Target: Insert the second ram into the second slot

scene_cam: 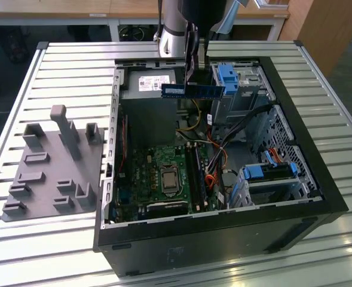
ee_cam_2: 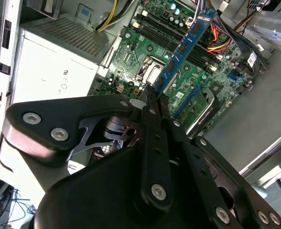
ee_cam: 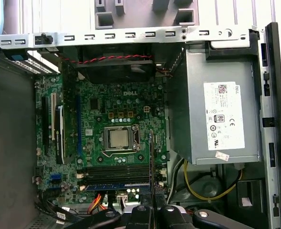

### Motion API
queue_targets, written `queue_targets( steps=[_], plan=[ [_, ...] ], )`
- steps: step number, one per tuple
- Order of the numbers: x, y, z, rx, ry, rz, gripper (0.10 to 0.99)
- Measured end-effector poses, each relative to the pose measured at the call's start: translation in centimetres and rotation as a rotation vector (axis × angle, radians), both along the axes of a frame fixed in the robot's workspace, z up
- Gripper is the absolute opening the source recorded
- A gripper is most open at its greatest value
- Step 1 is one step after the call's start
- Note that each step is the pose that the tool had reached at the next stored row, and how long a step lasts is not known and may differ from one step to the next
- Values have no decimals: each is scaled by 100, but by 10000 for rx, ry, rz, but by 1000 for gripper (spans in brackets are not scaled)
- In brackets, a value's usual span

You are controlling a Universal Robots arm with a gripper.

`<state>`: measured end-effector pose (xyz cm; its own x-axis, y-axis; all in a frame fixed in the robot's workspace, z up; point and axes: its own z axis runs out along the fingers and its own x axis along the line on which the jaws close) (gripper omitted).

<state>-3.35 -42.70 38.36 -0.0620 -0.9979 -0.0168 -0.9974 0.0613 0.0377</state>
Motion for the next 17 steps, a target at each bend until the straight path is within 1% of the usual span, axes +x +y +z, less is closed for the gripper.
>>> queue_targets(
  steps=[17],
  plan=[
    [0,0,0,0,0,-275,137]
  ],
)
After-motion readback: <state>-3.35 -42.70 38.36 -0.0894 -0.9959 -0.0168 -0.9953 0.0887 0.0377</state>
